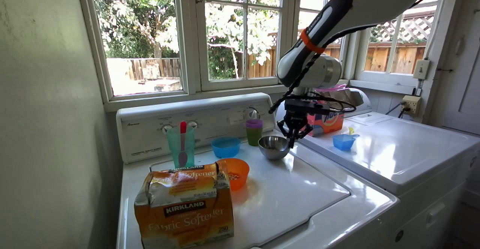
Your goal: Pour the contents in the silver bowl into the orange bowl
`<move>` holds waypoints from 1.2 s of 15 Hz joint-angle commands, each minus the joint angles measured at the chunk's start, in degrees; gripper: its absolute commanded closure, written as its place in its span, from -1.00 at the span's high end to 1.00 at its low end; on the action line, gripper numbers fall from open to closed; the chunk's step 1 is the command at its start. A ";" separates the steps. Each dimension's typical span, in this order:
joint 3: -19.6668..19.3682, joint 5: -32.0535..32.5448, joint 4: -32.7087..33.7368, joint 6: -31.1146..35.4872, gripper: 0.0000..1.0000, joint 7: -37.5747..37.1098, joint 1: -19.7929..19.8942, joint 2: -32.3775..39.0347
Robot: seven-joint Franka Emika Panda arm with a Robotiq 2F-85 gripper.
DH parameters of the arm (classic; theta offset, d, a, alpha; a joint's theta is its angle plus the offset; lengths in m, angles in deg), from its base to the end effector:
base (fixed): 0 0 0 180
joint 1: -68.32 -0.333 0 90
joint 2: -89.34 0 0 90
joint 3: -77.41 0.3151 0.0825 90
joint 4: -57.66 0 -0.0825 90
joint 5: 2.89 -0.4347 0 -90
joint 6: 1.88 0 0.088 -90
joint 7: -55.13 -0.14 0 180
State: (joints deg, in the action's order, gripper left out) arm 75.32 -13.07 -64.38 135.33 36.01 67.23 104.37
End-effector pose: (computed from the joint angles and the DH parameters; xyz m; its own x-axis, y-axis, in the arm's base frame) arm 0.6066 -0.0056 0.2144 0.8871 -0.4598 -0.0402 -0.4614 -0.8811 -0.1036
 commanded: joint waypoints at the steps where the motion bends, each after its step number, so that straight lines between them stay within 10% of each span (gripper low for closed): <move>1: 0.24 -0.41 -2.06 0.66 -0.98 0.90 0.32 -1.48; 18: 1.04 0.18 -2.84 0.15 -0.94 1.31 -0.07 -5.13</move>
State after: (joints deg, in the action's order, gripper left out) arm 76.20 -12.96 -67.32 135.66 37.37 66.98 99.26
